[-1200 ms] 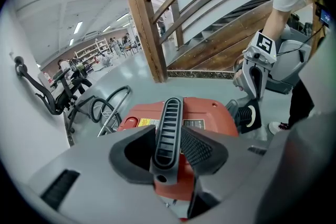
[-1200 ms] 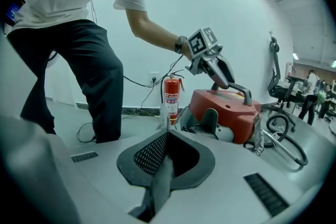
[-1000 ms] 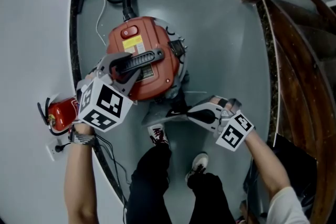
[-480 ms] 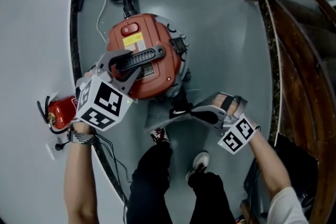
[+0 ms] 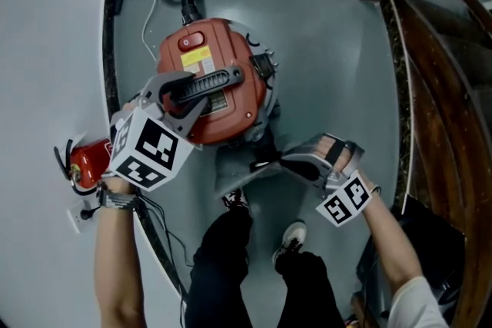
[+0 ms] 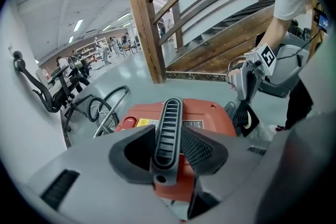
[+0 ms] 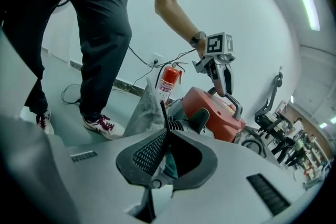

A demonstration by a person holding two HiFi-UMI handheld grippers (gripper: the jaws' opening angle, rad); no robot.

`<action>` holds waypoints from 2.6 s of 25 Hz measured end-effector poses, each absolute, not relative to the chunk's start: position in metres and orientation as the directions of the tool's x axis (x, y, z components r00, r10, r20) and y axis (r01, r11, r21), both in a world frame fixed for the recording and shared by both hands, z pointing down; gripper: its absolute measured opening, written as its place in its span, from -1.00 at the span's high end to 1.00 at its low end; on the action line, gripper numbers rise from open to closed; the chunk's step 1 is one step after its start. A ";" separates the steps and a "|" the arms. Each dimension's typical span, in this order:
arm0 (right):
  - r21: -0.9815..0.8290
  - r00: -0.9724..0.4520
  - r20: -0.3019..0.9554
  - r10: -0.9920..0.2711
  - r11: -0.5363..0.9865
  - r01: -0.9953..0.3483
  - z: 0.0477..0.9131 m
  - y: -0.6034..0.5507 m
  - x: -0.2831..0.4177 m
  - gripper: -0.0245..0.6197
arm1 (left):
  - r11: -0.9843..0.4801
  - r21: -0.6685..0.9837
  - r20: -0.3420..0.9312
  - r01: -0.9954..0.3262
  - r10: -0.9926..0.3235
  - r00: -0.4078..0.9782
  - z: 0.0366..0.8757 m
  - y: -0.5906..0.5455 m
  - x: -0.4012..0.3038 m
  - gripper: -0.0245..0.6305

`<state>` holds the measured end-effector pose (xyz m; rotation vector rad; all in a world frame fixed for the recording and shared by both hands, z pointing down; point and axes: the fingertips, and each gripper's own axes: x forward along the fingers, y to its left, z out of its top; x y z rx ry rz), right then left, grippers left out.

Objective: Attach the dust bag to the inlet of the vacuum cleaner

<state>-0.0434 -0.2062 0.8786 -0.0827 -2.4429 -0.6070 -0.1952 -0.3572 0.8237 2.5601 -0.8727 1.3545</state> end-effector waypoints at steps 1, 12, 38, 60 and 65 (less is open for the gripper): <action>0.384 -0.813 0.577 -0.077 0.904 0.187 0.878 -0.207 -0.043 0.82 | -0.827 -0.158 0.788 -0.540 -0.435 0.436 0.824 -0.357 -0.195 0.48; 0.232 -0.825 0.563 -0.053 0.968 0.096 0.878 -0.217 -0.045 0.81 | -0.825 -0.150 0.784 -0.546 -0.435 0.442 0.823 -0.357 -0.195 0.47; 0.233 -0.786 0.617 -0.041 0.963 0.133 0.880 -0.221 -0.041 0.80 | -0.808 -0.140 0.780 -0.572 -0.446 0.440 0.821 -0.360 -0.195 0.46; 0.156 -0.820 0.567 -0.075 0.988 0.017 0.870 -0.213 -0.034 0.76 | -0.798 -0.157 0.759 -0.581 -0.474 0.446 0.819 -0.360 -0.195 0.44; 0.155 -0.819 0.566 -0.094 0.988 -0.006 0.865 -0.211 -0.028 0.71 | -0.773 -0.173 0.722 -0.610 -0.521 0.455 0.817 -0.360 -0.195 0.42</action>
